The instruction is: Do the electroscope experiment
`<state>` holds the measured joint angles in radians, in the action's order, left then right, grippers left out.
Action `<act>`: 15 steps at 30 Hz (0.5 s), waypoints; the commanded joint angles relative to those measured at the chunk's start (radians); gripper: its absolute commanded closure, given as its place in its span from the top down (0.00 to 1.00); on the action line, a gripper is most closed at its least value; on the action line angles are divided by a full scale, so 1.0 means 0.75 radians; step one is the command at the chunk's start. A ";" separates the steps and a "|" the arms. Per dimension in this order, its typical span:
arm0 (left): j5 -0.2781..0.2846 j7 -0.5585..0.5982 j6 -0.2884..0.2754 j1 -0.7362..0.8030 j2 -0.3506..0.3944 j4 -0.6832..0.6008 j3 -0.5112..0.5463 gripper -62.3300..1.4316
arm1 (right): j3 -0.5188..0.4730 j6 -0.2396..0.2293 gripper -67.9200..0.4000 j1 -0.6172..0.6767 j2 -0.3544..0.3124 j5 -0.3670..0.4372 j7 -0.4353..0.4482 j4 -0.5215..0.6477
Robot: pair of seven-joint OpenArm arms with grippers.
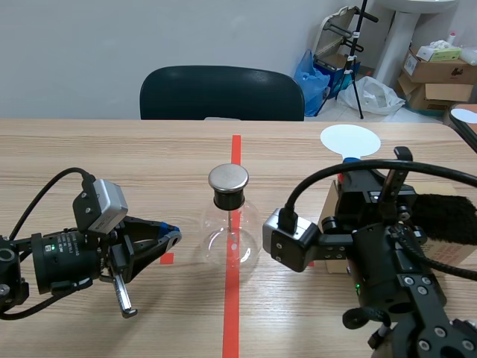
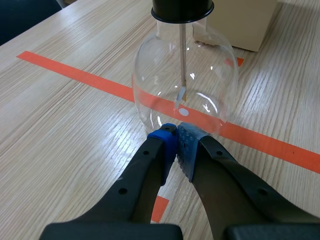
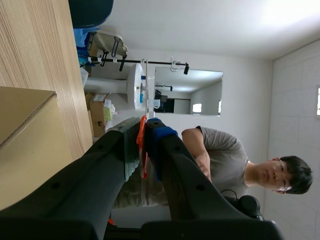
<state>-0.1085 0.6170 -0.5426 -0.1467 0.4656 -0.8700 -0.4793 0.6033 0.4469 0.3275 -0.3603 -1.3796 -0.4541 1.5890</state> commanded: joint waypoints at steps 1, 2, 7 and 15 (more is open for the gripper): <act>0.008 0.017 0.002 -0.004 -0.007 -0.016 0.009 0.07 | -0.010 0.010 0.02 -0.011 -0.015 -0.005 -0.010 0.009; 0.008 0.017 0.002 -0.004 -0.007 -0.016 0.009 0.07 | -0.010 0.010 0.02 -0.011 -0.015 -0.005 -0.010 0.009; -0.004 0.017 0.002 -0.004 -0.007 -0.016 0.009 0.07 | -0.010 0.010 0.02 -0.011 -0.015 -0.005 -0.010 0.009; -0.012 0.018 0.002 -0.004 -0.007 -0.016 0.009 0.07 | -0.010 0.010 0.02 -0.011 -0.015 -0.005 -0.010 0.009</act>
